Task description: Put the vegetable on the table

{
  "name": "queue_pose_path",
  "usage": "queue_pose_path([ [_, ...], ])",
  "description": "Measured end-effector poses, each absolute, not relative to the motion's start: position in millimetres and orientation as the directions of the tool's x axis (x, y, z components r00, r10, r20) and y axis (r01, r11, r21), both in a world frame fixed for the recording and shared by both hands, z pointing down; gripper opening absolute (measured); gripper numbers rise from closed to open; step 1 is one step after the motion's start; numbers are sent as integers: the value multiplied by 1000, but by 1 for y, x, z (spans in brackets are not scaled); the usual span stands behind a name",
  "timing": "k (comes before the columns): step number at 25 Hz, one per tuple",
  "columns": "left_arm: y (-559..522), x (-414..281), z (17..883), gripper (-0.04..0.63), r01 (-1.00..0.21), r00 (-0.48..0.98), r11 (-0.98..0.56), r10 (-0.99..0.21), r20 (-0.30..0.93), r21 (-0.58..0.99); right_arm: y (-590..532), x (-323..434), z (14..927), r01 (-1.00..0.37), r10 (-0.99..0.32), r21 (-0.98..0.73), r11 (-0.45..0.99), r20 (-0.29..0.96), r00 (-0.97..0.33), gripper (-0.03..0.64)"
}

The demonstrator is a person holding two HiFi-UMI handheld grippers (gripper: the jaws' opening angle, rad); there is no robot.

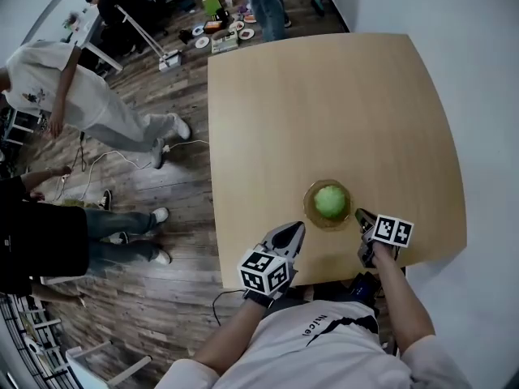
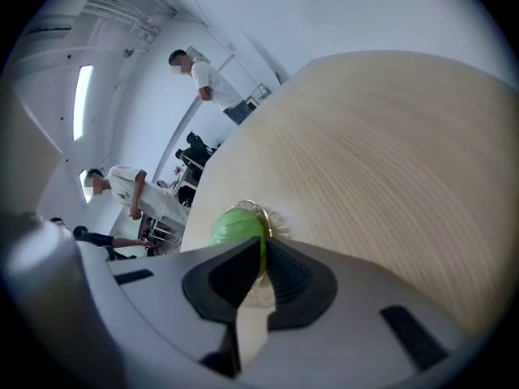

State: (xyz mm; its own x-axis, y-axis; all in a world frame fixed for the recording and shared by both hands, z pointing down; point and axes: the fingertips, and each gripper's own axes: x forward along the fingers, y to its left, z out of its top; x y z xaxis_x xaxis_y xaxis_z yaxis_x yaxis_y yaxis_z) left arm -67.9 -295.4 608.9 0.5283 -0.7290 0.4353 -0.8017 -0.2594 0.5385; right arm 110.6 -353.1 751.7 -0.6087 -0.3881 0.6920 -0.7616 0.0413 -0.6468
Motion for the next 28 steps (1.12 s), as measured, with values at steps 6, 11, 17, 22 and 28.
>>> queue_pose_path([
  [6, -277, -67, 595, 12, -792, 556, -304, -717, 420, 529, -333, 86, 690, -768, -484, -614, 179, 625, -613, 19],
  [11, -259, -73, 571, 12, -787, 569, -342, -725, 389, 514, -311, 59, 626, -775, -564, -546, 318, 548, -617, 15],
  [17, -233, -74, 536, 12, -783, 587, -405, -732, 346, 472, -276, 49, 562, -787, -653, -487, 379, 462, -600, 15],
  [22, -210, -84, 504, 12, -777, 598, -446, -742, 301, 445, -247, 36, 512, -796, -712, -437, 419, 386, -586, 14],
  [28, -187, -94, 468, 12, -777, 599, -483, -765, 238, 404, -216, 21, 471, -808, -744, -344, 479, 330, -581, 14],
])
